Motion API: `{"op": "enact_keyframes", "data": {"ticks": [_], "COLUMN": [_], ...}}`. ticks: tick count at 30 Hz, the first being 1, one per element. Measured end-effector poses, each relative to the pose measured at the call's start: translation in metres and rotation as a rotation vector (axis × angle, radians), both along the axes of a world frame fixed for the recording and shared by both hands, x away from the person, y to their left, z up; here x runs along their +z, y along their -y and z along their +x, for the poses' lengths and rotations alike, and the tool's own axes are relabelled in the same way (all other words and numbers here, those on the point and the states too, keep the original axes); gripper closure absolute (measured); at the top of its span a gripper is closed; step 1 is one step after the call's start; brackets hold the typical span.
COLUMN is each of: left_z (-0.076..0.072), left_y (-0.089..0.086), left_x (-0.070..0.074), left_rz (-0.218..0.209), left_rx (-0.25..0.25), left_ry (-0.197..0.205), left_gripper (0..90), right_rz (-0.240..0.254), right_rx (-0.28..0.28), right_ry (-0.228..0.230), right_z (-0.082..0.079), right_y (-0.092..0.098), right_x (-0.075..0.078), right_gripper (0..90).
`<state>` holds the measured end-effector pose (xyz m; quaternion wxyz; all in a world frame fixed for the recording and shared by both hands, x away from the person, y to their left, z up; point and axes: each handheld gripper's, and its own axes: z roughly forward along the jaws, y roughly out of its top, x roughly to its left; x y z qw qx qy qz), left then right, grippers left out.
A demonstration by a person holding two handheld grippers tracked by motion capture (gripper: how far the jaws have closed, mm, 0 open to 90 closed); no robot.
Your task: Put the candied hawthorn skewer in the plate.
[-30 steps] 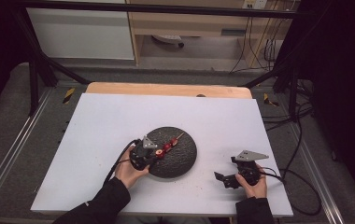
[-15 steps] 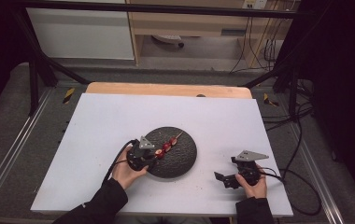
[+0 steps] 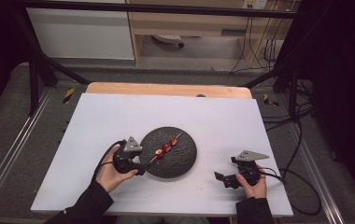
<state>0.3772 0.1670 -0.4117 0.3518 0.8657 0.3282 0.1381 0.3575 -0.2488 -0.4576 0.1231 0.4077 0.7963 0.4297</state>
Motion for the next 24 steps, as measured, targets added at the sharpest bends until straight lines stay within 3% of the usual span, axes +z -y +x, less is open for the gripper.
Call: {"op": "enact_keyframes", "data": {"ticks": [8,19,24], "left_z": [-0.006,-0.020,-0.028], "left_y": [-0.035,-0.081,-0.094], "left_x": [-0.005,-0.023,-0.033], "left_rz": [-0.017,-0.067,-0.105], "left_rx": [0.042,0.079,0.067], "left_ry": [0.023,0.057,0.053], "left_gripper": [10.9,6.8,6.7], "right_rz": [0.000,-0.005,-0.003], "right_rx": [0.000,-0.002,-0.004], "right_ry": [0.000,-0.007,-0.011], "right_z": [0.000,-0.001,-0.001], "right_y": [0.000,-0.001,-0.001], "right_x": [0.000,-0.001,-0.001], "right_gripper": [0.5,0.5,0.5]}}
